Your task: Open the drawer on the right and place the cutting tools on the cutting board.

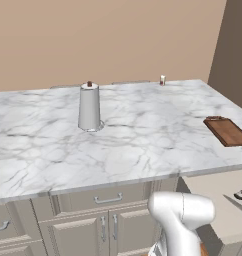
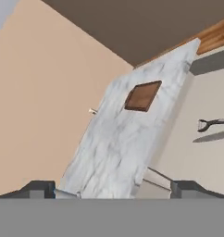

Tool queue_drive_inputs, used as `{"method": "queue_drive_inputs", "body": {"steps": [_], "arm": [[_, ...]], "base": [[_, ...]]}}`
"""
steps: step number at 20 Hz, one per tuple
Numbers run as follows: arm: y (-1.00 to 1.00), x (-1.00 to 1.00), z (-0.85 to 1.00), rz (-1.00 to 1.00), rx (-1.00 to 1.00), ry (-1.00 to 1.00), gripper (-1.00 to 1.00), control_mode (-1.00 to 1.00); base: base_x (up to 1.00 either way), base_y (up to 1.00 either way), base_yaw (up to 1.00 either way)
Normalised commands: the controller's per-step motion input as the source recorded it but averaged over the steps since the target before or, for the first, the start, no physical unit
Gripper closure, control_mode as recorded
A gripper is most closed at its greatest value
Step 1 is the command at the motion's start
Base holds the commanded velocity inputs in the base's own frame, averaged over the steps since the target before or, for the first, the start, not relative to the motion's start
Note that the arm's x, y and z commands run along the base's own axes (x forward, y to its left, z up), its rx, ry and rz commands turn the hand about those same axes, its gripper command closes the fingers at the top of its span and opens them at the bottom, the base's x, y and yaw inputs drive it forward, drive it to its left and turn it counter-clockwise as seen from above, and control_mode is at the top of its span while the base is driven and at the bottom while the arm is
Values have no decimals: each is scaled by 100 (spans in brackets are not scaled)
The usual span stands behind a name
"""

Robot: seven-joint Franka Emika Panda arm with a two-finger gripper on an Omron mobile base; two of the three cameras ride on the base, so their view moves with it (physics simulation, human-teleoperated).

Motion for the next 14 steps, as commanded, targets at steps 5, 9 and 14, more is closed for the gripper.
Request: {"method": "queue_drive_inputs", "body": {"steps": [5,9,14], "arm": [[3,81,0,0,-20,36,-100,-100],[0,93,0,0,-19,40,-100,-100],[0,94,0,0,-11,29,-100,-100]], "base": [[0,0,0],[0,0,0],[0,0,0]]}}
